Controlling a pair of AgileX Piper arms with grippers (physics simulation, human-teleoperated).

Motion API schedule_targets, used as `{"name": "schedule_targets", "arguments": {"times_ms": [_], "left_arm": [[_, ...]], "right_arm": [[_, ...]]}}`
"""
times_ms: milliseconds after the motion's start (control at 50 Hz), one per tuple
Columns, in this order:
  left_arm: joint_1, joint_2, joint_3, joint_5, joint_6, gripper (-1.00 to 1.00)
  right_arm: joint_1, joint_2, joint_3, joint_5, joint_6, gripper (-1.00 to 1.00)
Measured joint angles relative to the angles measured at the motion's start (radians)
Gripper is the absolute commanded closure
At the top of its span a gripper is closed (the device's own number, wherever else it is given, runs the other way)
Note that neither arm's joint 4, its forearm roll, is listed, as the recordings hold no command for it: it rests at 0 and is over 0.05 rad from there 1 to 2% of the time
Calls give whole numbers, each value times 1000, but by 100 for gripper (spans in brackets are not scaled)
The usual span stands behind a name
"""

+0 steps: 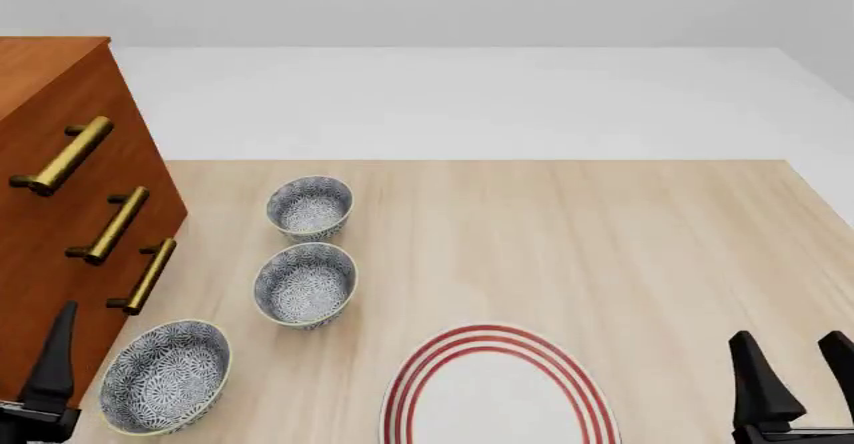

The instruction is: Open the top drawer of the cabinet.

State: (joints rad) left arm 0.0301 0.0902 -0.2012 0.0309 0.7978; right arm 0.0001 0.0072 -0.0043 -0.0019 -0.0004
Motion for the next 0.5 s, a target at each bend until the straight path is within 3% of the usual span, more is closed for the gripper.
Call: {"name": "schedule_targets", "arguments": {"times_ms": [500], "left_arm": [[34,122,-14,-120,153,-100]], "right_arm": [[0,0,0,0,0,-100]]}}
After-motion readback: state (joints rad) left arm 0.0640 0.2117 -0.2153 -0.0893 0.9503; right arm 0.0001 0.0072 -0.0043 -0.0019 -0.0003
